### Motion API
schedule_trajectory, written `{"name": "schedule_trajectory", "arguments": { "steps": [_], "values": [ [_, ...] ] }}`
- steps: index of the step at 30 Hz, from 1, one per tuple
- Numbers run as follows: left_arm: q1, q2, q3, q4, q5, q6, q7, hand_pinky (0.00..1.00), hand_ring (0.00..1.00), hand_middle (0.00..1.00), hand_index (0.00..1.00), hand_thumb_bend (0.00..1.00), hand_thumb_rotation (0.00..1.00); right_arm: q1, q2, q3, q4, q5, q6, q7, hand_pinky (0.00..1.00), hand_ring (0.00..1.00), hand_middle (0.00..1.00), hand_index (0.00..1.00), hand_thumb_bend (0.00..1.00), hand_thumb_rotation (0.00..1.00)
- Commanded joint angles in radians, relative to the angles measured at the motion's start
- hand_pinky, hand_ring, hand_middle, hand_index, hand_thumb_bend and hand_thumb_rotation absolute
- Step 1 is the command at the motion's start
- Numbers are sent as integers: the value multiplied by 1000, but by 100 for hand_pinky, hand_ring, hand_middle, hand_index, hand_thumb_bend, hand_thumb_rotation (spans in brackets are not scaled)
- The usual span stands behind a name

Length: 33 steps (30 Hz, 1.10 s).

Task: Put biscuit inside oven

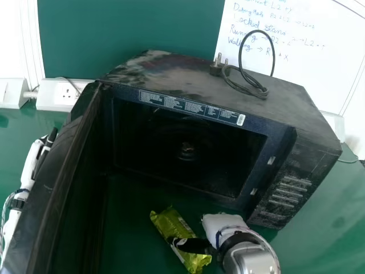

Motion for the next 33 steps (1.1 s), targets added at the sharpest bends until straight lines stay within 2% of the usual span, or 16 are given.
{"name": "schedule_trajectory", "arguments": {
  "steps": [1, 5, 11, 18, 22, 25, 28, 29, 30, 32, 33],
  "values": [
    [7, 3, 1, -5, -6, -17, -3, 26, 31, 39, 48, 52, 7, 21, 21, -14, 14, -14, -20, 10, 72, 85, 92, 92, 96, 43],
    [7, 2, 1, -10, 0, -11, 2, 27, 31, 39, 48, 52, 7, 32, 38, -13, 12, -31, -58, 19, 71, 84, 92, 93, 97, 44],
    [6, 2, 1, -14, -3, -6, 4, 27, 32, 39, 48, 52, 7, 73, 77, -4, 4, -46, -90, -1, 76, 87, 93, 92, 98, 44],
    [4, 3, 3, -10, -5, -7, 0, 27, 32, 39, 48, 52, 7, 79, 100, -23, -17, -24, -123, 32, 73, 87, 92, 90, 98, 41],
    [3, 5, 3, -9, 6, -5, 9, 26, 32, 39, 48, 52, 7, 76, 93, -38, -26, 23, -146, 51, 66, 82, 85, 90, 100, 38],
    [4, 6, 2, -8, 7, -9, 10, 26, 31, 38, 48, 52, 7, 74, 85, -48, -30, 65, -161, 63, 69, 84, 83, 83, 99, 36],
    [4, 5, 3, -11, -2, -3, 5, 26, 31, 38, 48, 52, 7, 76, 81, -52, -29, 83, -169, 60, 68, 84, 82, 75, 100, 35],
    [3, 6, 3, -9, -4, -5, 4, 26, 31, 38, 48, 52, 7, 75, 79, -49, -26, 81, -174, 63, 67, 83, 82, 75, 100, 35],
    [2, 6, 3, -8, -3, -5, 4, 26, 31, 38, 48, 52, 7, 73, 78, -46, -22, 80, -178, 66, 63, 80, 81, 77, 100, 36],
    [2, 6, 3, -10, -4, -3, 5, 26, 31, 38, 48, 52, 7, 69, 80, -41, -15, 82, -183, 74, 50, 67, 70, 76, 100, 36],
    [2, 6, 3, -10, -4, -2, 4, 26, 31, 38, 48, 52, 7, 69, 82, -39, -12, 82, -184, 75, 46, 63, 67, 76, 99, 36]
  ]
}}
